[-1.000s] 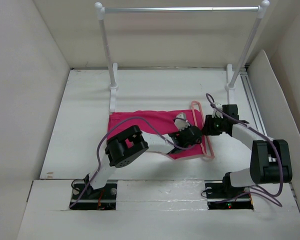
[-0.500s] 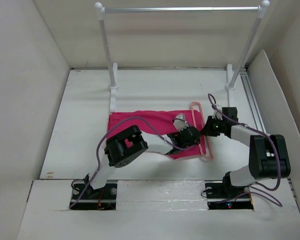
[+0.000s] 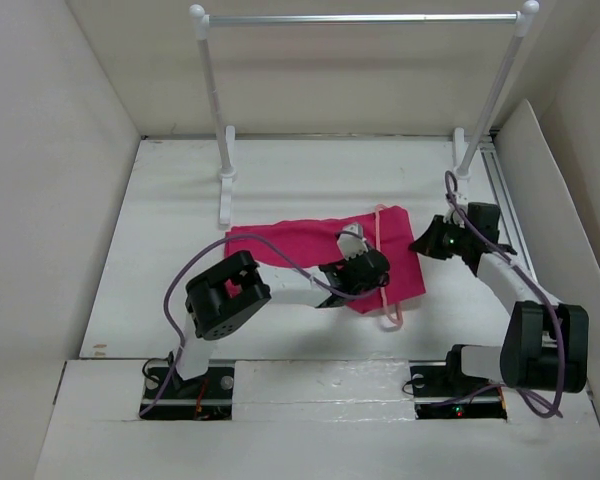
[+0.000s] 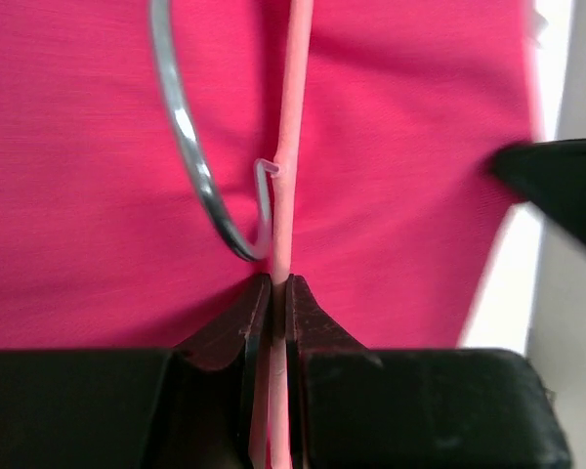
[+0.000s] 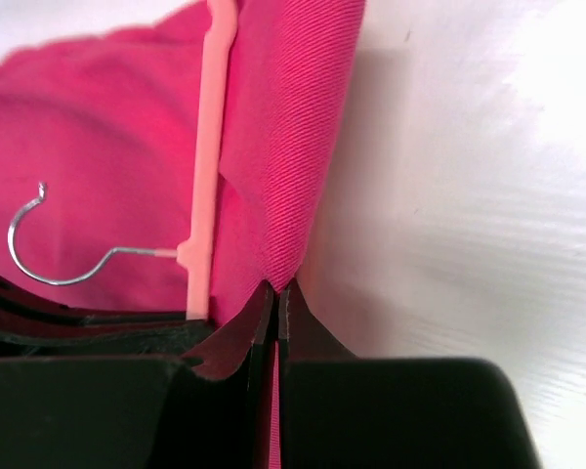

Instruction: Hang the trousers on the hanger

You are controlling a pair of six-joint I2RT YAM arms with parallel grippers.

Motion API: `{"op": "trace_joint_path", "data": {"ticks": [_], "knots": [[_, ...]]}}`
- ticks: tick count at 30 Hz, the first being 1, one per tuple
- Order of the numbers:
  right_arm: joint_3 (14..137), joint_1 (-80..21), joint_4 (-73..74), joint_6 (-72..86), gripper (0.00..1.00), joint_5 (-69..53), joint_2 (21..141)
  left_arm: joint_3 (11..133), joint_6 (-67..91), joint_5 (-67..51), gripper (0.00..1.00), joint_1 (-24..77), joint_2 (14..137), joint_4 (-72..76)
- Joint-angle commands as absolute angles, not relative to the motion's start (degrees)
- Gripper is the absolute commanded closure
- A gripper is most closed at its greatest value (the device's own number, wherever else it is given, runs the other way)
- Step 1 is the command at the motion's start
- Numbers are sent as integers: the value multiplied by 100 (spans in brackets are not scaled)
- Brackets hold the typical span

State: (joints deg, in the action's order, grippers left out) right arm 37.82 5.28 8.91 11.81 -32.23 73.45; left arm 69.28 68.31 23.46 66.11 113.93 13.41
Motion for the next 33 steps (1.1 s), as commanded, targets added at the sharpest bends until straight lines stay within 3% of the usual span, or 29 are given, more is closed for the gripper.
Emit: {"op": "trace_joint_path", "data": {"ticks": [1, 14, 24, 29, 33], "knots": [[4333, 852, 922, 1081, 100, -3103, 7198, 6522, 6434, 2505, 100, 6338, 11083, 527], [3797, 1617, 633, 949, 100, -2778, 7628, 4861, 5494, 2646, 100, 5581, 9519, 545], [3674, 1617, 483, 879, 100, -2672, 7963, 5563, 4896, 2786, 100, 5616, 9580, 404], [3630, 1617, 466, 791, 100, -2602, 8165, 6055, 5000, 3365, 100, 5739, 9703, -465], [3674, 1670, 475, 765, 100, -2593, 8270, 5810, 5229, 3200, 100, 5625, 9808, -458]]}}
